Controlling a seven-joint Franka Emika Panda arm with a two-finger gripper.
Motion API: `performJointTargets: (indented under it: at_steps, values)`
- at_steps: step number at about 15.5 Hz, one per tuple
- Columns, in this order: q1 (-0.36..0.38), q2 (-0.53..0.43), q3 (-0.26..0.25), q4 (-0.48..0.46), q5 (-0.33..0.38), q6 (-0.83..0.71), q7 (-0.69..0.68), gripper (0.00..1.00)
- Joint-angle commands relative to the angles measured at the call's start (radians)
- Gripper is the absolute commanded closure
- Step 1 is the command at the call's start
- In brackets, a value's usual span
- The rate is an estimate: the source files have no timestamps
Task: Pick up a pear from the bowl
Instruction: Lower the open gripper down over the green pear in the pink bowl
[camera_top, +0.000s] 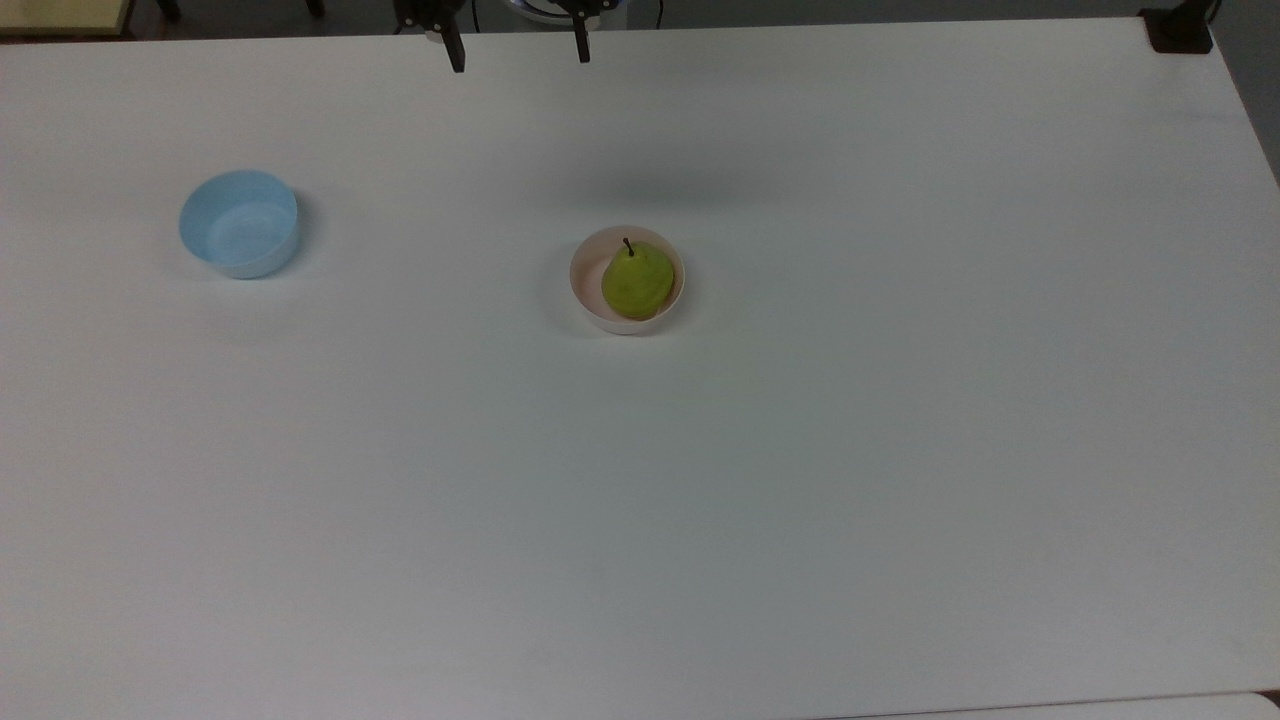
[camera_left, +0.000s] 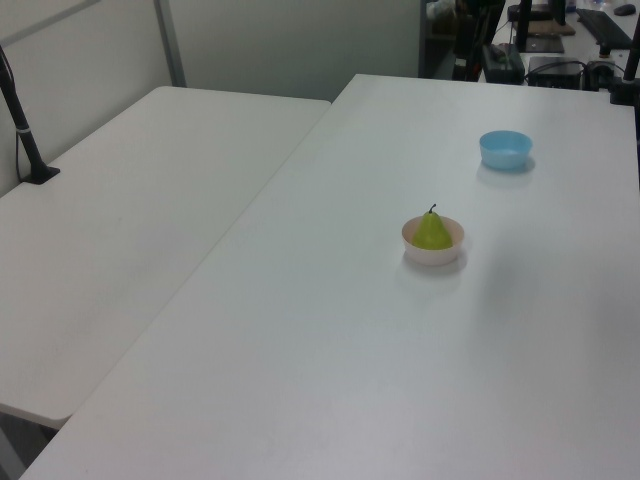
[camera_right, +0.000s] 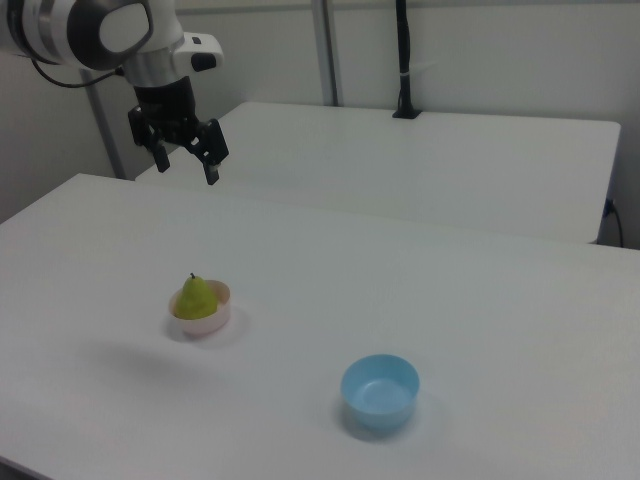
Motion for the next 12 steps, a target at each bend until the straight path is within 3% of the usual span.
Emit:
performJointTargets:
  at_steps: [1,8,9,10,12]
  values:
    - [0.005,-0.004,-0.006,-0.004,0.014,-0.013,-0.031,0.0]
    - [0.007,-0.006,-0.006,-0.01,0.0,-0.014,-0.071,0.0]
    - [0.007,-0.006,-0.006,-0.017,-0.018,-0.017,-0.155,0.0]
    - [0.005,-0.009,-0.006,-0.041,-0.052,-0.019,-0.329,0.0]
    - [0.007,-0.009,-0.003,-0.067,-0.075,-0.016,-0.476,0.0]
